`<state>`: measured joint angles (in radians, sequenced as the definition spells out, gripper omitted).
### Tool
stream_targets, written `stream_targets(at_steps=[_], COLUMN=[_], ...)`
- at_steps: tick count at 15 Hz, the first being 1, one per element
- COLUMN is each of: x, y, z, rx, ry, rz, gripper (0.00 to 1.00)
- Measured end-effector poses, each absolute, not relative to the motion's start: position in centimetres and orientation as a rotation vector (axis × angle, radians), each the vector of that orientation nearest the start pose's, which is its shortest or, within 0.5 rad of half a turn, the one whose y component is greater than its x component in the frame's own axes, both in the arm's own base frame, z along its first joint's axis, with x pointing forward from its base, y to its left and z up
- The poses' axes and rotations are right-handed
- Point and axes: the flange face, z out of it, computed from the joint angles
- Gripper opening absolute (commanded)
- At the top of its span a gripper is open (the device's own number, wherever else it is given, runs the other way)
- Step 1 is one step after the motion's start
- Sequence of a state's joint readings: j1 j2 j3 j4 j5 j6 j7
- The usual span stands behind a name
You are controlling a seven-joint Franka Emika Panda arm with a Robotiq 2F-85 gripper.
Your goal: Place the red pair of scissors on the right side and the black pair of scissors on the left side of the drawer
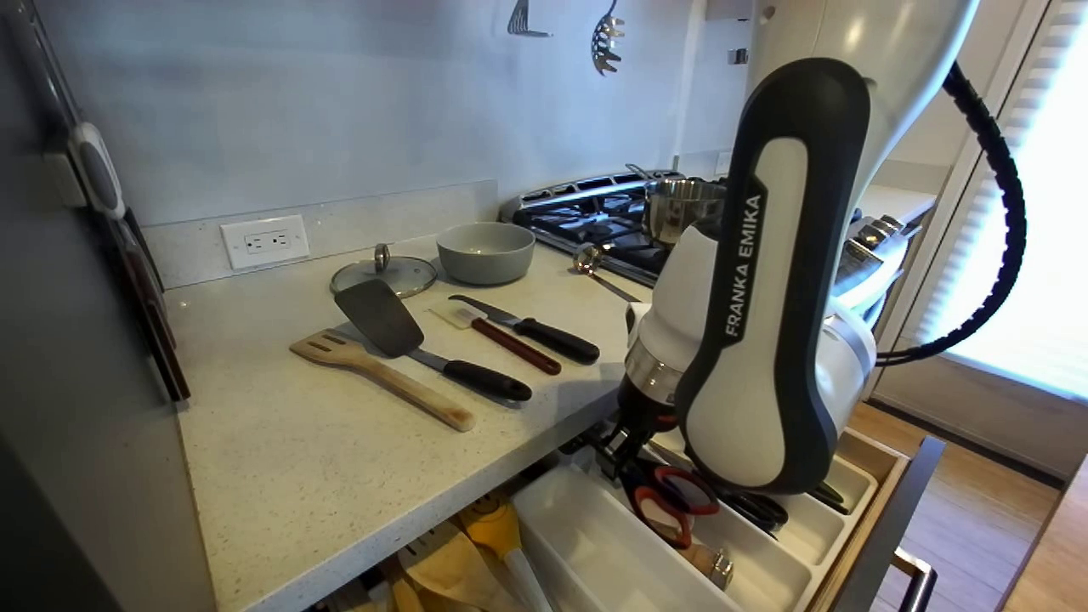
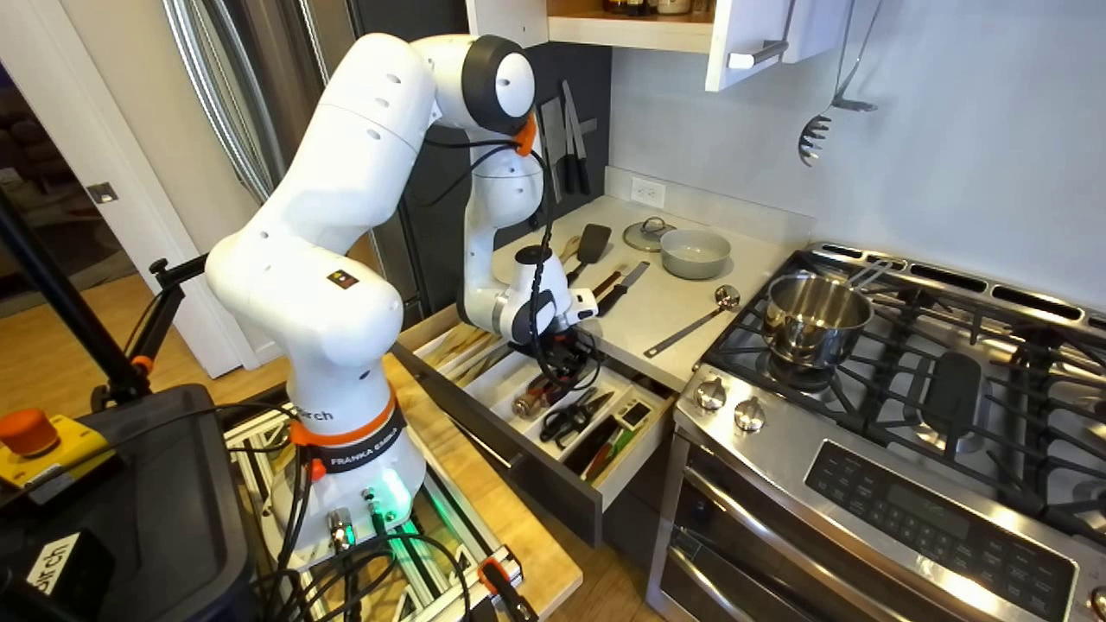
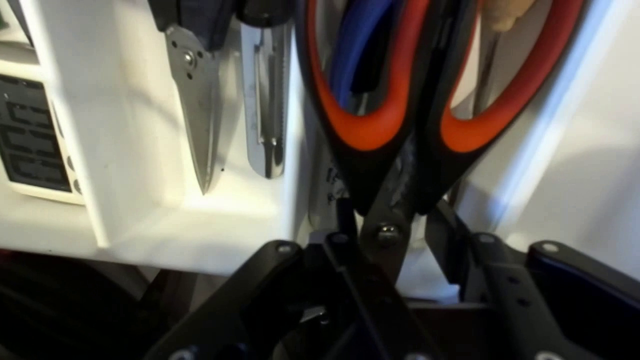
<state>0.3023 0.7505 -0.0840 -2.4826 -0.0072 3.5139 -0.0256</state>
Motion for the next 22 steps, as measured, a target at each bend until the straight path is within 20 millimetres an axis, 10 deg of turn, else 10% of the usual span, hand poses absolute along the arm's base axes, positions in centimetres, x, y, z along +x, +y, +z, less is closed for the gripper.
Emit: stream_targets(at_steps=[7, 22], x=[42.7, 42.0], y=[8.6, 8.7], z=[3.6, 5.1], rx=[-3.095, -3.097], ry=[-0.43, -0.401], rz=[-0.434, -0.314], gripper=[0.03, 0.07])
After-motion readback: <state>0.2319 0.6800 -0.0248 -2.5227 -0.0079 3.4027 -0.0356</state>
